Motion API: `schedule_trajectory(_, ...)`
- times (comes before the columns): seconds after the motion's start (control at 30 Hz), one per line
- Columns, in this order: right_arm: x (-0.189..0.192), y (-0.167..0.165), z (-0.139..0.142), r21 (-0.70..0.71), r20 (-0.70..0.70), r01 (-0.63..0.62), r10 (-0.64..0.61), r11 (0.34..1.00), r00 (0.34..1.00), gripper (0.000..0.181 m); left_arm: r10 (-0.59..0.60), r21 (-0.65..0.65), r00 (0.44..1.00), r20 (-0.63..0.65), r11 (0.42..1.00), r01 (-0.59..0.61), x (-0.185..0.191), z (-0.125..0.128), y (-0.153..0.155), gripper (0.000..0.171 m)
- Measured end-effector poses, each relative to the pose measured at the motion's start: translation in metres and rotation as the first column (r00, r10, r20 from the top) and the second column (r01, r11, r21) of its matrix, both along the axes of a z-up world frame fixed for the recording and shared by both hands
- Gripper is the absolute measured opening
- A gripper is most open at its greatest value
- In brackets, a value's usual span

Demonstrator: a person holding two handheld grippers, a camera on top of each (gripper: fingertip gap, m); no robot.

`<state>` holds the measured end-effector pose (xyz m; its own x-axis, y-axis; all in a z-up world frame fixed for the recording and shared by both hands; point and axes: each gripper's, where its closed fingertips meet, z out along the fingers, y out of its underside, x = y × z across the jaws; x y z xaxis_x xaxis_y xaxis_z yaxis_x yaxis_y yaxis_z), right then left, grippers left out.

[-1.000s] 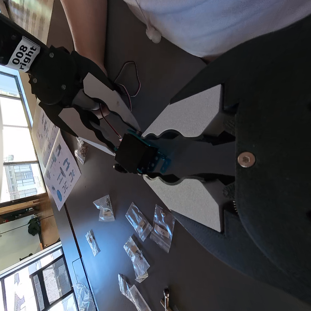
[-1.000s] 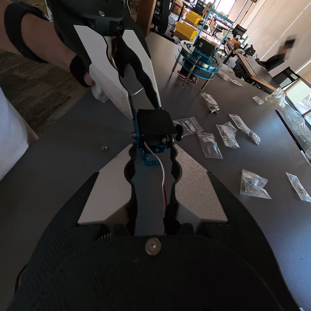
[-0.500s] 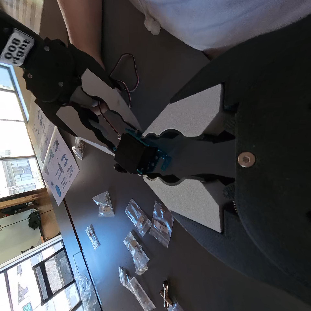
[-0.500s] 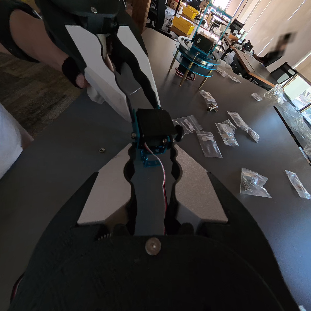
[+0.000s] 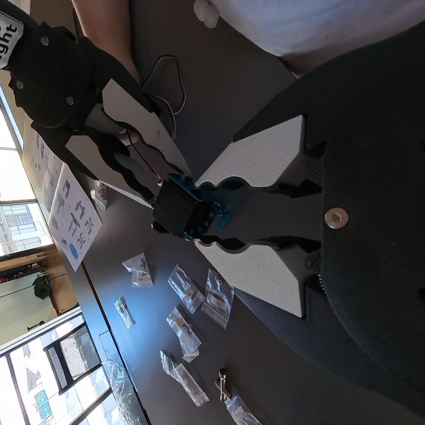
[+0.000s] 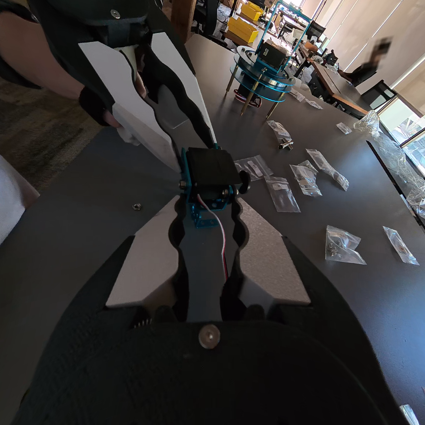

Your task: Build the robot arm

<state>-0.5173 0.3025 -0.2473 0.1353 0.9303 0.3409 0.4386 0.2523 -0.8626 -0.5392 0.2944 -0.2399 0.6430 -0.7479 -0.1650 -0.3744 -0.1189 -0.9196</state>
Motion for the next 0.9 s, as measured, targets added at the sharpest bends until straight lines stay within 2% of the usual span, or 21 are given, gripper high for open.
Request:
schedule_trajectory(0.73, -0.0002, -0.0001, -0.0004, 0.042, 0.009, 0.047, -0.048, 0.998, 0.999, 0.039, 0.026, 0.004, 1.000, 0.000, 1.000, -0.026, -0.0008, -0.0008, -0.0008, 0.039)
schedule_trajectory(0.9, -0.0021, -0.0016, -0.0002, -0.060, -0.006, 0.006, -0.007, 0.998, 1.000, 0.040, 0.004, 0.000, 1.000, 0.007, 1.000, -0.004, -0.0015, -0.0004, -0.0022, 0.039)
